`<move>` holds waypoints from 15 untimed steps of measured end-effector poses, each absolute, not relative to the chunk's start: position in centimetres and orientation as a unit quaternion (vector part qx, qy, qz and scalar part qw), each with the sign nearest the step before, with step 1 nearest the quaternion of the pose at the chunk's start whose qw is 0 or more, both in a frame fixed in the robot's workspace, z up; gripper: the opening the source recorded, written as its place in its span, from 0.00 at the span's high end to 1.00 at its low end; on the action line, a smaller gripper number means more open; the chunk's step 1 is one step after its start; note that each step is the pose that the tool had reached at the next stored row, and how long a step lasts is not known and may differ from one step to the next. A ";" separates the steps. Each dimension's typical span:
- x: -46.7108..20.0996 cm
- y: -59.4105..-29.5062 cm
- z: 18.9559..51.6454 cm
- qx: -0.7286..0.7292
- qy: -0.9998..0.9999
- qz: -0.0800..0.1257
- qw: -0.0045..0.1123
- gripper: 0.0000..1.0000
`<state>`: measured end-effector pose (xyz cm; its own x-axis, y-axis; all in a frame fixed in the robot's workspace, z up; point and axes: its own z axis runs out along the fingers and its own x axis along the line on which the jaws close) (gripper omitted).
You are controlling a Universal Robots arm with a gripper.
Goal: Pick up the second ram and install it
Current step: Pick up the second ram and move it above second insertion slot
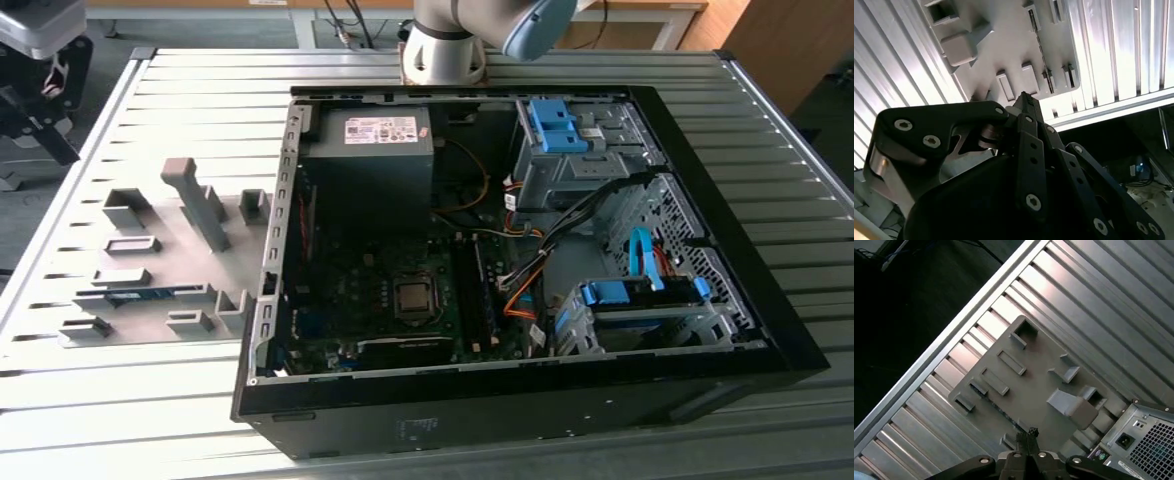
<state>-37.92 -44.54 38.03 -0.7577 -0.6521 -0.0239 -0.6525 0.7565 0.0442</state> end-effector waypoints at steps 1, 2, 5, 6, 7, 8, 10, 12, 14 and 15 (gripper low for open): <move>-37.9 -44.5 38.0 -0.356 0.934 0.025 0.003 0.90; -37.9 -44.5 38.0 -0.365 0.931 0.025 0.003 0.90; -37.9 -44.5 38.0 -0.390 0.920 0.025 0.002 0.90; -37.9 -44.5 38.0 -0.399 0.917 0.025 0.002 0.90; -37.9 -44.5 38.0 -0.407 0.913 0.025 0.002 0.90; -37.9 -44.5 38.0 -0.415 0.909 0.025 0.002 0.90; -37.9 -44.5 37.9 -0.432 0.902 0.025 0.001 0.90; -37.9 -44.5 37.9 -0.448 0.894 0.025 0.001 0.90; -37.9 -44.5 37.9 -0.464 0.885 0.025 0.000 0.90; -37.9 -44.5 37.9 -0.472 0.881 0.025 0.000 0.90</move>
<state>-37.92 -44.54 37.89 -0.5543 -0.8320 -0.0239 -0.8320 0.5530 0.0442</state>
